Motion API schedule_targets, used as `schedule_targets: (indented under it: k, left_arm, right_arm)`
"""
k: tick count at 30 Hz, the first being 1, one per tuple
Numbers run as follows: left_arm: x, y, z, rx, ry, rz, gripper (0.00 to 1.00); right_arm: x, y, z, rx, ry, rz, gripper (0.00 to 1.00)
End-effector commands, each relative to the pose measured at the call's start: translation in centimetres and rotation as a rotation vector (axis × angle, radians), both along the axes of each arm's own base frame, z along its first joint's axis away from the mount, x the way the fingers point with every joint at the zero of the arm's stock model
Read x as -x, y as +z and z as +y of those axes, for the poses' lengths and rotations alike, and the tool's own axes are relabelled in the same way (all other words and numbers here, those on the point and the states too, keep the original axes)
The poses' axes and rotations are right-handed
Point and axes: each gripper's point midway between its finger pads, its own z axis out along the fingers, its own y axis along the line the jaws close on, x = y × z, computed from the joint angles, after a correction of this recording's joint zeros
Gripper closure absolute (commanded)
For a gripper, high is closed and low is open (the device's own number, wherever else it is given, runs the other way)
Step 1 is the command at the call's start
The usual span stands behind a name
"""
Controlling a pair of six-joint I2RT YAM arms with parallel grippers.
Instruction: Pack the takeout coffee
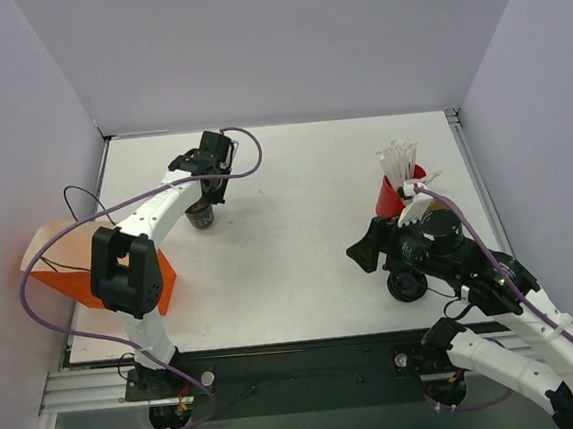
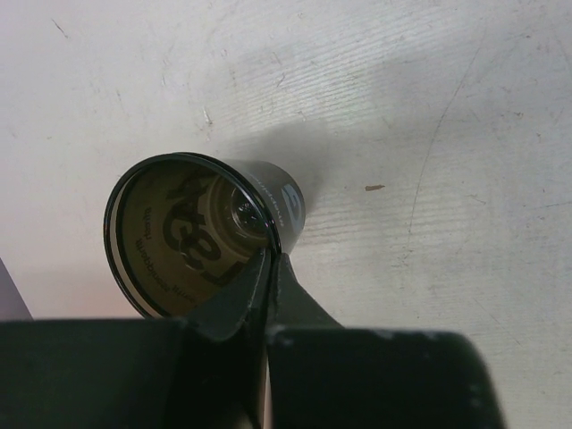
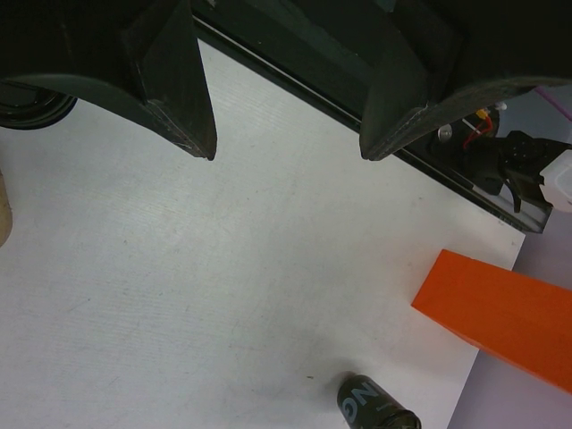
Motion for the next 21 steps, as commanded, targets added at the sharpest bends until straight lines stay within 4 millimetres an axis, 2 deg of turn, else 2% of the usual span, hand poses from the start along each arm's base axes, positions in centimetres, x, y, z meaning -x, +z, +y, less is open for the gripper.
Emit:
schedule_targets:
  k: [1,3,11,18,21]
  left_arm:
    - [-1.1,2.4,0.1,-0.009,0.024,-0.063,0.78]
    - [-1.0,2.3,0.0,-0.009,0.018,-0.062,1.00]
    - [-0.9,2.2,0.0,-0.013,0.012,-0.062,1.00]
    - [-1.2,4.5,0.3,-0.085,0.024,-0.124,1.00]
    - [-0.9,4.7,0.0,-0.115,0.019,-0.130,1.00]
  right_arm:
    - [0.1,2.1,-0.2,-0.042,-0.013,-0.038,0.34]
    - [0.1,2.0,-0.2,-0.042,-0.015,-0.034,0.34]
    - [0.1,2.1,-0.2,-0.046,-0.016,-0.033,0.34]
    - [0.0,2.1,-0.1,-0.045,-0.018,-0.030,0.34]
    - [0.0,2.0,-0.1,-0.041,-0.018,-0.027,0.34]
